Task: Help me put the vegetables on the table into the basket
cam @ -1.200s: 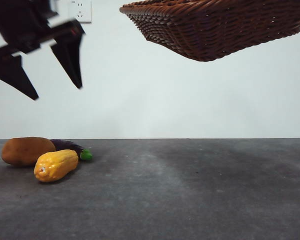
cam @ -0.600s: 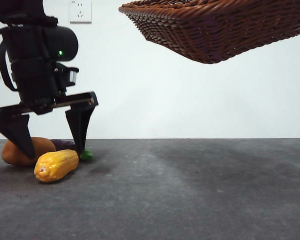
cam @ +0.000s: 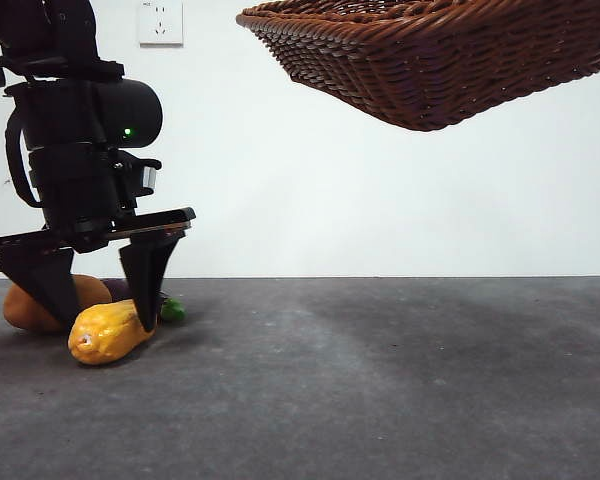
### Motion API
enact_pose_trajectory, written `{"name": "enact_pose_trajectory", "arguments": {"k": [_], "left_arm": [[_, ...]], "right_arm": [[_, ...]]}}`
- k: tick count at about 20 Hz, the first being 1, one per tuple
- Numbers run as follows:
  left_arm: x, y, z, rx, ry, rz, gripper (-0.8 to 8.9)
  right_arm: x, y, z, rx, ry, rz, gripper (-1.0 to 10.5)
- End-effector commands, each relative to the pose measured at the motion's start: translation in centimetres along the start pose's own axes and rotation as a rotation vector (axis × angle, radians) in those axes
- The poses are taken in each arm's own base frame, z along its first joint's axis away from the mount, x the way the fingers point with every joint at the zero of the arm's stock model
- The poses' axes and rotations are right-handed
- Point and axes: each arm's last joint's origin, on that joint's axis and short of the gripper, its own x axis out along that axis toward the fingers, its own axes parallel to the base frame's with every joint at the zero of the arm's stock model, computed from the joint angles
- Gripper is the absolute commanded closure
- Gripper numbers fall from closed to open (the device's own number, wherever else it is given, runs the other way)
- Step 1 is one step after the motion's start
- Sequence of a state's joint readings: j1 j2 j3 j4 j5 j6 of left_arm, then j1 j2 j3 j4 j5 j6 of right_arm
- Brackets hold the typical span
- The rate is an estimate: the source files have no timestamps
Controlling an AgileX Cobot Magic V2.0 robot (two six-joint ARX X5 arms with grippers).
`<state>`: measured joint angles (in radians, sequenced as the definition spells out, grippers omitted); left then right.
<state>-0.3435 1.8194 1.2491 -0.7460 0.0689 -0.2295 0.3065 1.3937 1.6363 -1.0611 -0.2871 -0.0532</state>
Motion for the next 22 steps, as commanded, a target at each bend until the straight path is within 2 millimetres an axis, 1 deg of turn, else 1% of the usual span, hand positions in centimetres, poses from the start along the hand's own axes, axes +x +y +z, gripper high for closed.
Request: {"name": "enact_pose_trajectory", "arguments": {"k": [1,2,7,9,10,11,13,15,16,17,18,19,20,22], "left_arm": [[0.4,-0.1,-0.1,0.001,0.008,0.0,7.93],[0.4,-0.1,-0.1,0.001,0.009,0.0,8.22],[0.2,-0.3,-0.2,0.049,0.016,-0.041,8.21],[-0.8,-0.4,-0.2,0.084,-0.012,-0.049,8.21],[-1.9,-0.5,-0.2,0.108,-0.044,-0.055,8.21],[-3.1,-0.5,-0.4,0.128,-0.078,-0.06,8.21],[-6.5,-0.6,-1.0,0.181,-0.171,-0.072,8.21],[-10.8,-0.6,-2.3,0.232,-0.286,-0.089,8.21],[-13.4,-0.6,-3.4,0.261,-0.353,-0.118,8.21],[-15.5,-0.6,-4.6,0.282,-0.407,-0.151,8.21],[-17.9,-0.6,-6.2,0.312,-0.474,-0.19,8.21],[-19.7,-0.6,-7.6,0.348,-0.53,-0.216,8.2],[-21.7,-0.5,-9.4,0.393,-0.59,-0.237,8.21],[-24.0,-0.3,-12.3,0.44,-0.656,-0.255,8.21]], "right_arm": [[-0.5,0.2,0.2,-0.011,-0.029,0.007,9.6],[-0.5,0.2,0.1,-0.011,-0.029,0.007,9.6],[-0.5,0.2,0.1,-0.01,-0.027,0.006,9.6],[-0.5,0.2,0.1,-0.009,-0.026,0.005,9.6],[-0.5,0.1,0.1,-0.007,-0.02,-0.007,9.6],[-0.4,0.1,0.0,-0.006,-0.015,-0.026,9.6],[-0.1,-0.1,0.1,0.003,-0.002,-0.045,9.6],[0.9,-0.4,0.1,0.014,0.026,-0.043,9.6],[1.6,-0.6,0.2,0.02,0.046,-0.042,9.6],[2.3,-0.8,0.3,0.027,0.063,-0.041,9.6],[3.3,-1.1,0.4,0.044,0.084,-0.038,9.6],[4.2,-1.3,0.4,0.054,0.101,-0.029,9.6],[5.3,-1.6,0.5,0.064,0.122,-0.007,9.6],[7.3,-1.9,0.6,0.091,0.158,0.032,9.6]]}}
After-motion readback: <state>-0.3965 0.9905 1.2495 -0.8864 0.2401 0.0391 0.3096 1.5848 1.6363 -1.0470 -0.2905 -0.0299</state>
